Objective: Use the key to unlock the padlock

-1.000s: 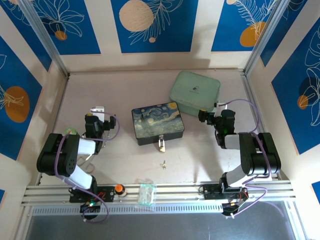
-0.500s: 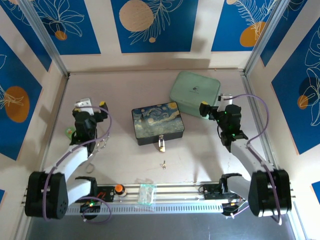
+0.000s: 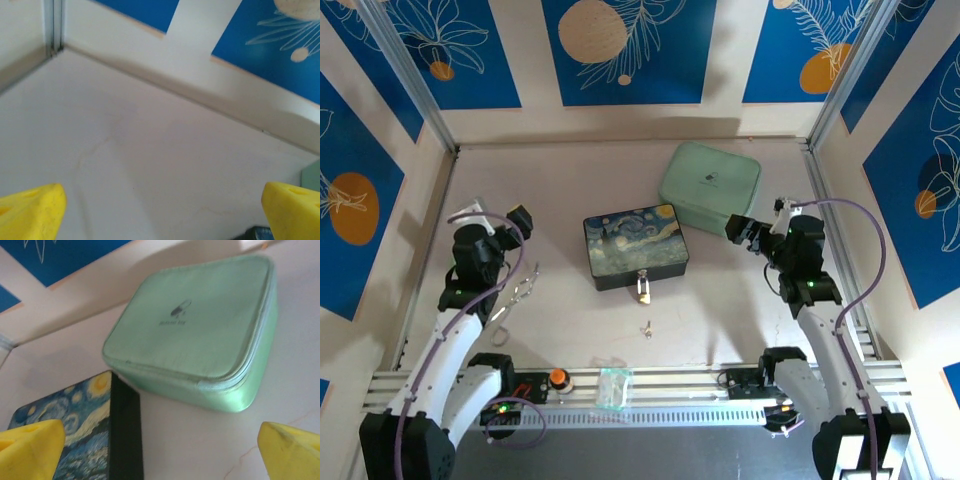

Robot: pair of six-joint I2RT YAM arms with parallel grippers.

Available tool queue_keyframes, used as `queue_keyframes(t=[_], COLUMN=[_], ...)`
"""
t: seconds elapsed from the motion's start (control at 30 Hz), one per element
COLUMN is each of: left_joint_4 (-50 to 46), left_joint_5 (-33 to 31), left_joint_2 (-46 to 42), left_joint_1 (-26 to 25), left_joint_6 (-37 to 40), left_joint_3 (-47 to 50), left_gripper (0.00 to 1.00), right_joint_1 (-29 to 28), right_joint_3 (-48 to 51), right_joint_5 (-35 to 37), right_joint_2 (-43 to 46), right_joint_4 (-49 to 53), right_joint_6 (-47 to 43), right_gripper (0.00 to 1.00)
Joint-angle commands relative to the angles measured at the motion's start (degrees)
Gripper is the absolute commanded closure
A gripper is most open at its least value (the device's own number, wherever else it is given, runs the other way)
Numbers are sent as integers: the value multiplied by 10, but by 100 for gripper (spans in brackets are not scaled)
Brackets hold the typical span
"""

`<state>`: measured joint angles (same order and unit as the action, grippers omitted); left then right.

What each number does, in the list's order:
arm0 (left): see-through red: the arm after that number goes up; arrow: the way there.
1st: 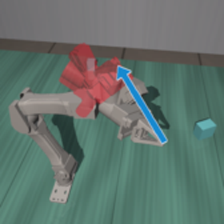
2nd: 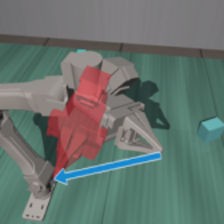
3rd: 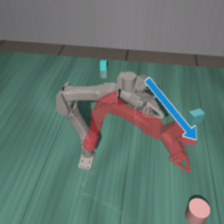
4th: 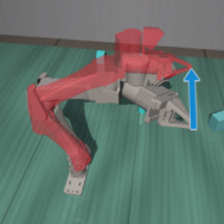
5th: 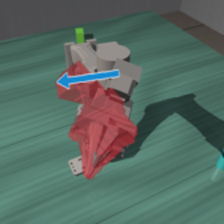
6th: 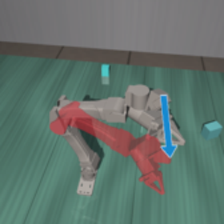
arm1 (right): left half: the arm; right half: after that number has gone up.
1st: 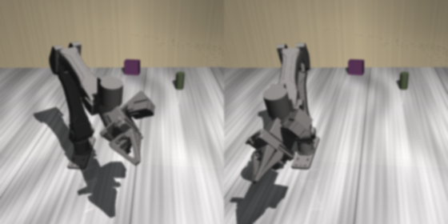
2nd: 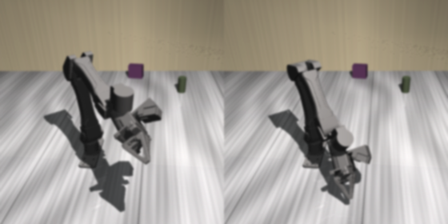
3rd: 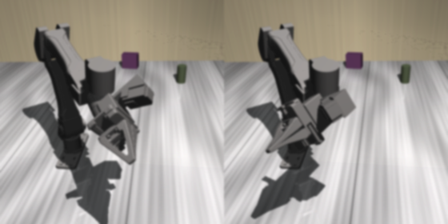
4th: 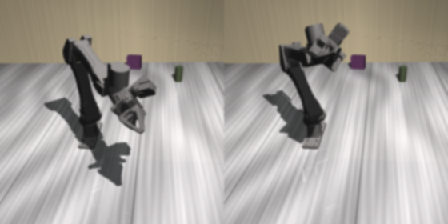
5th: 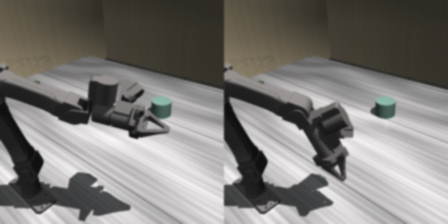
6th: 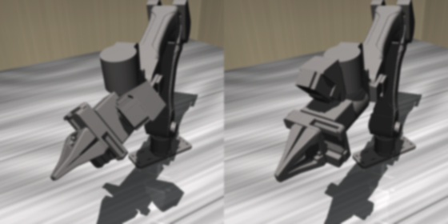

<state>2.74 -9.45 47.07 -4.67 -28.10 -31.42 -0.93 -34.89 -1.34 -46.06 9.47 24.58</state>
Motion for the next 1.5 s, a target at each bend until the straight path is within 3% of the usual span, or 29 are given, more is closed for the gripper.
queue_keyframes(t=[0.0,0.2,0.3,0.4,0.57,0.87,1.03,1.23,1.47], left_joint_4=[-46,70,47,-4,-157,-185,-105,-131,-125], left_joint_5=[45,144,219,265,191,146,162,148,150], left_joint_2=[16,-9,11,33,47,65,58,63,62], left_joint_1=[1,1,-1,-37,-165,-323,-361,-394,-397], left_joint_6=[-49,-138,-148,-138,-59,-104,-158,-154,-152], left_joint_3=[-3,66,47,12,-63,-63,-13,-26,-18], left_gripper=[1,1,1,1,1,0,1,1,1], right_joint_1=[1,-25,-60,-118,-246,-462,-560,-652,-683], right_joint_3=[15,-13,-16,-16,-5,35,42,-22,-48], right_joint_5=[-115,-166,-152,-108,-5,125,162,200,214], right_joint_2=[18,-7,-20,-30,-39,-69,-135,-272,-345], right_joint_4=[-4,57,90,120,150,148,101,99,76], right_joint_6=[27,25,30,44,86,201,243,248,269], right_gripper=[1,1,1,1,4,15,22,43,52])
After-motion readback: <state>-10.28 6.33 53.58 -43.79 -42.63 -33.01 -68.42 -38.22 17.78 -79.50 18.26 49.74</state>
